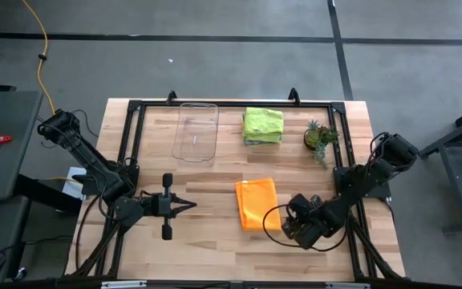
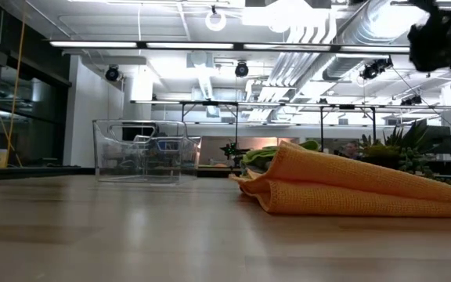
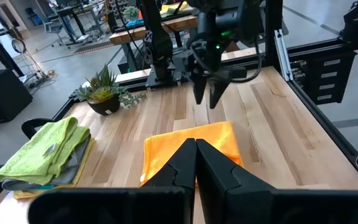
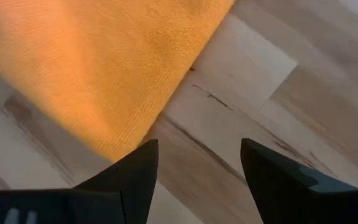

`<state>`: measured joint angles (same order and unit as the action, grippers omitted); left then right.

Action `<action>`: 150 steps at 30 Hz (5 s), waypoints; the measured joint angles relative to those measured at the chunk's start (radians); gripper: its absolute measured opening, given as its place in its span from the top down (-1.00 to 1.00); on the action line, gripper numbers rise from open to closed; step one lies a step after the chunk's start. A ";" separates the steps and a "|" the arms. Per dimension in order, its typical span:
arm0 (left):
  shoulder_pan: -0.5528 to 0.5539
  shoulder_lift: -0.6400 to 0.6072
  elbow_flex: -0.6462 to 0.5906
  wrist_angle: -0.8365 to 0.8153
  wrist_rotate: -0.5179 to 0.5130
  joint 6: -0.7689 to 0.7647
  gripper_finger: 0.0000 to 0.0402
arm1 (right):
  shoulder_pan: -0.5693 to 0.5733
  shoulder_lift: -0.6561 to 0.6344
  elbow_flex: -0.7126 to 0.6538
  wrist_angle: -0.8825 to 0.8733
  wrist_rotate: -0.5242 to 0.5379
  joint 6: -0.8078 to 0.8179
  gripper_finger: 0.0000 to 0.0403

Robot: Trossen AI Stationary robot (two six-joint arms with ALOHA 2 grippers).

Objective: Fold microfiber towels
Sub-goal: Stack the orange microfiber cloth on the green microfiber cloth

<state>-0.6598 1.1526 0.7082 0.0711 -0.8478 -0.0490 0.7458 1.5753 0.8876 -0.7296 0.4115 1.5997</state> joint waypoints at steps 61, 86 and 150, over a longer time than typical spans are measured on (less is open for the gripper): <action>0.000 0.000 0.000 0.001 0.026 -0.026 1.00 | -0.379 0.139 -0.016 0.237 -0.308 -0.167 0.50; 0.000 0.000 0.000 0.000 0.025 -0.026 1.00 | -0.456 0.133 0.100 -0.073 -0.163 -0.869 1.00; 0.047 0.000 0.000 -0.008 0.032 -0.018 1.00 | -1.289 0.292 0.525 -0.019 -0.007 -2.621 1.00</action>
<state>-0.6128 1.1522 0.7078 0.0635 -0.8154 -0.0673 -0.5427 1.8675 1.4128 -0.7487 0.4043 -1.0212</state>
